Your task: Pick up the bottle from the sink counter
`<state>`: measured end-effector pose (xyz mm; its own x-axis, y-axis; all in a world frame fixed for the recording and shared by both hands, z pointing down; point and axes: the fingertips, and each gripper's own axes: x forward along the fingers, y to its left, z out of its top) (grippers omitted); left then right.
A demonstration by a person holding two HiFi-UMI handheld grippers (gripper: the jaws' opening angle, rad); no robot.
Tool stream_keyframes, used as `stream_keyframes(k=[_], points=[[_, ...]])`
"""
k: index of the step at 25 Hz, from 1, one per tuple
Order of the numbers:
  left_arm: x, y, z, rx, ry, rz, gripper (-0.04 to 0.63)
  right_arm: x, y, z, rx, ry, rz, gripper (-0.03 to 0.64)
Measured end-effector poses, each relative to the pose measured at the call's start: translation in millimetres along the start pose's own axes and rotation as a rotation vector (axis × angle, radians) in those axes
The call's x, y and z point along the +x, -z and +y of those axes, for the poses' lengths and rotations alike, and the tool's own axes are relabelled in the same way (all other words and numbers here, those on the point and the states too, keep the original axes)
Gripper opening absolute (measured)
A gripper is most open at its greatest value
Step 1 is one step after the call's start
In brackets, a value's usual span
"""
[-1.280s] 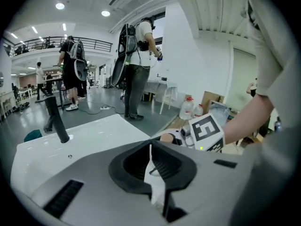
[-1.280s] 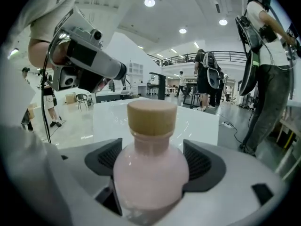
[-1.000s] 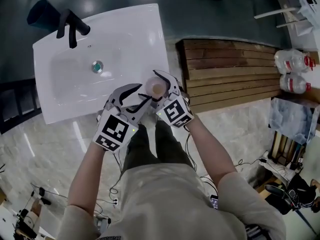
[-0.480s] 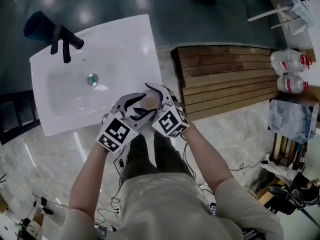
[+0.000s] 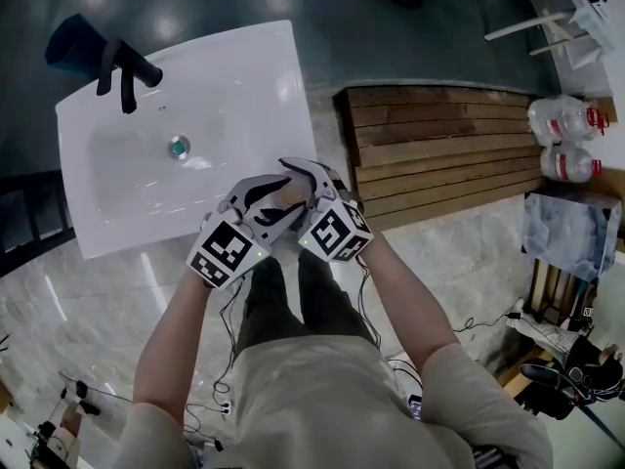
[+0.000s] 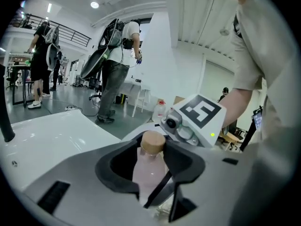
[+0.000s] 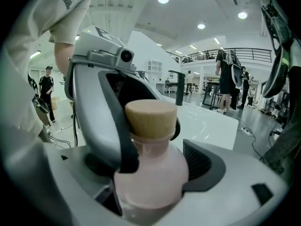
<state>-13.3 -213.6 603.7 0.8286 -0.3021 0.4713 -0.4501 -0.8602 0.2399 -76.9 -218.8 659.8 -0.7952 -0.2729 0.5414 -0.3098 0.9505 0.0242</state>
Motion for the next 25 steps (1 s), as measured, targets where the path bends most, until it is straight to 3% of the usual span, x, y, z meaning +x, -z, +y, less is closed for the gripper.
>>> stream_keyframes(k=[8, 19, 25], points=[[-9.2, -13.4, -3.6, 0.069, -0.005, -0.017, 0.137, -4.7, -14.0, -1.7, 0.038, 0.019, 0.0, 0.367], [-81.8, -115.5, -39.2, 0.186, -0.046, -0.145, 0.137, -68.3, -131.0, 1.7, -0.041, 0.095, -0.099, 0.367], [-123.0, -166.1, -66.5, 0.217, -0.074, -0.133, 0.137, -106.5, -192.8, 15.2, -0.068, 0.105, -0.153, 0.366]])
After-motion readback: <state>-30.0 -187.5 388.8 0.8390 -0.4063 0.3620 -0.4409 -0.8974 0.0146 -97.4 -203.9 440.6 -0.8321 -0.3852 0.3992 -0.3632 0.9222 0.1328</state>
